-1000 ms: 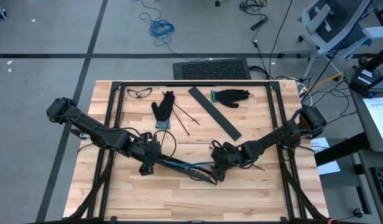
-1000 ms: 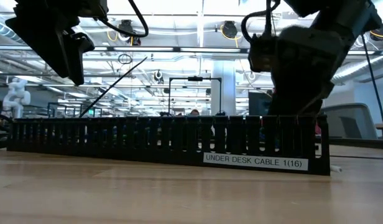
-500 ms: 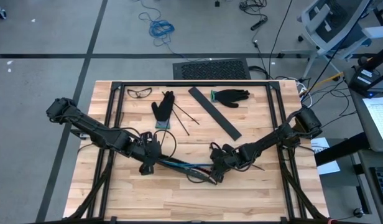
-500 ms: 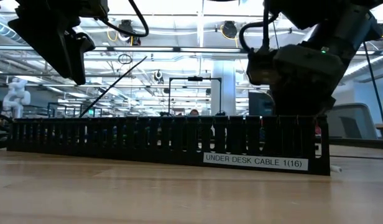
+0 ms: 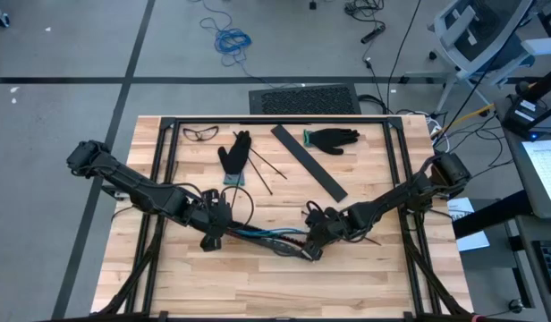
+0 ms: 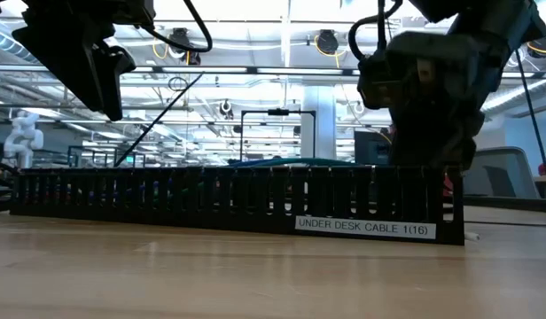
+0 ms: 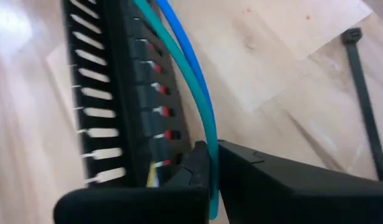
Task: Ziptie cables
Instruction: Put the ziptied cables in the black cable duct
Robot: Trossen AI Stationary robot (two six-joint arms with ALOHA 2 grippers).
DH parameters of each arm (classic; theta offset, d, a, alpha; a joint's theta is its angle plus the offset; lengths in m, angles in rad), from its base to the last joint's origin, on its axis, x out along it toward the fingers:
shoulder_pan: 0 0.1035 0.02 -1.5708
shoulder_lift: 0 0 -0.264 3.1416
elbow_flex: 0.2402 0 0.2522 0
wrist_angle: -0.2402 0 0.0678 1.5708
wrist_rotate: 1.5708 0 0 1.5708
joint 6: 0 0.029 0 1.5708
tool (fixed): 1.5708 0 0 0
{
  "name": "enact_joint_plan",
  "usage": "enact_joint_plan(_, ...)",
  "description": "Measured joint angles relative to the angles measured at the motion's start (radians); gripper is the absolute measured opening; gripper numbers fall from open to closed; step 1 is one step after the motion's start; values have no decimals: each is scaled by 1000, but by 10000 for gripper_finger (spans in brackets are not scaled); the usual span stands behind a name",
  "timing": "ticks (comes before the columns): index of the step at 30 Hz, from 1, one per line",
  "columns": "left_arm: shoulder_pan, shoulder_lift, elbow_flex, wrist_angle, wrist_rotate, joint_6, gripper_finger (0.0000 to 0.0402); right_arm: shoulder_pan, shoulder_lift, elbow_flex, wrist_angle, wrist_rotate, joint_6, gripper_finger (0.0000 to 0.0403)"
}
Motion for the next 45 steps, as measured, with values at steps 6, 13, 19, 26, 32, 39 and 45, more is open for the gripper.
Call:
enact_joint_plan(6,0,0,0,0,-26,0,196,2,-44,0,1,-49,44,6)
enact_joint_plan(13,0,0,0,-1,-41,1,196,6,-110,0,2,-74,102,6)
enact_joint_plan(19,0,0,0,-1,-76,1,196,35,-129,1,16,-115,160,6)
enact_joint_plan(26,0,0,0,-9,-79,2,196,102,-130,1,17,-108,236,6)
enact_joint_plan(32,0,0,0,-9,-83,8,196,140,-130,1,-7,-79,261,6)
enact_joint_plan(39,0,0,0,-9,-85,8,196,171,-130,2,-134,-60,280,5)
enact_joint_plan(45,0,0,0,-8,-101,9,196,201,-130,2,-126,-58,274,7)
